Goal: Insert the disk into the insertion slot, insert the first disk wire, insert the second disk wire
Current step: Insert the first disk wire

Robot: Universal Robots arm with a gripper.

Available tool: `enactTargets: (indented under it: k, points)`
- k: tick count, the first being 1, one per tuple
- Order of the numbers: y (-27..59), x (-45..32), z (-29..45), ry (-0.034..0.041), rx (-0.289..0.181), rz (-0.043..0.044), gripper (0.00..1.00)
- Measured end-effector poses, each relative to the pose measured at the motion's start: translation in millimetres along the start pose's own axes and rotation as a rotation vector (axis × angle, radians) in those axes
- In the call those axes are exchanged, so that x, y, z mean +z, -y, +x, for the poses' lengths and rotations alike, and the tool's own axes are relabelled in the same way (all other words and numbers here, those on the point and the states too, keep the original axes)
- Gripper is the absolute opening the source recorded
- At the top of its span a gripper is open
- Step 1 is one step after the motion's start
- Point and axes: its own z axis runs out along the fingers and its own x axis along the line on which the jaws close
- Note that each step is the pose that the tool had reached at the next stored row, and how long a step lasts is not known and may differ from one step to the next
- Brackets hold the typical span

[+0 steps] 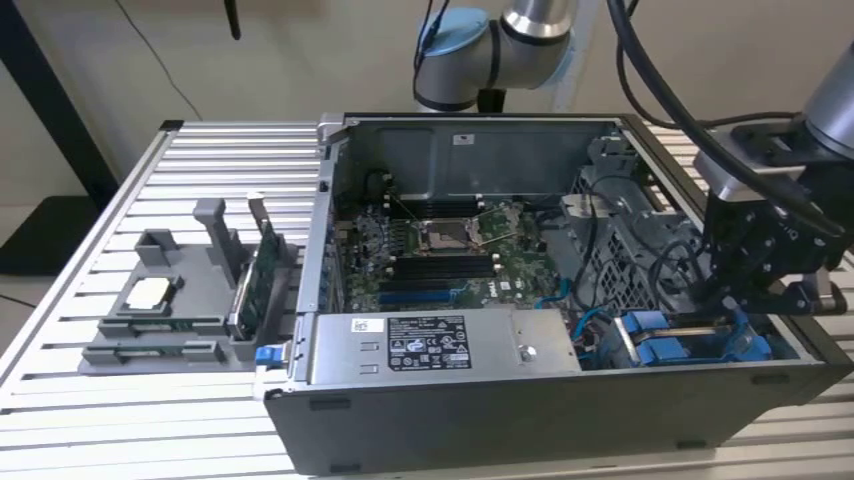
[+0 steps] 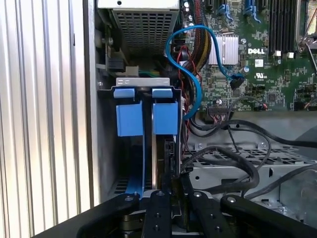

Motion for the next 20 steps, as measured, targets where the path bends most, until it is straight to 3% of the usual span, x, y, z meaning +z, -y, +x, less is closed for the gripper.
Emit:
enactTargets:
  k: [6, 9, 10, 11, 18, 20]
  points:
    - [0.0, 5.4, 0.3, -0.0014, 0.009, -0.0022, 0.19]
    - [0.0, 5.9, 0.3, 0.0018, 0.010, -0.0025, 0.20]
    - [0.0, 4.5, 0.2, 0.0028, 0.010, -0.0025, 0.20]
    - [0.0, 1.7, 0.1, 0.0026, 0.010, -0.0025, 0.27]
    - [0.1, -24.3, -1.4, 0.0040, 0.010, -0.0025, 0.27]
    - [0.1, -28.4, -1.6, 0.0039, 0.009, -0.0024, 0.27]
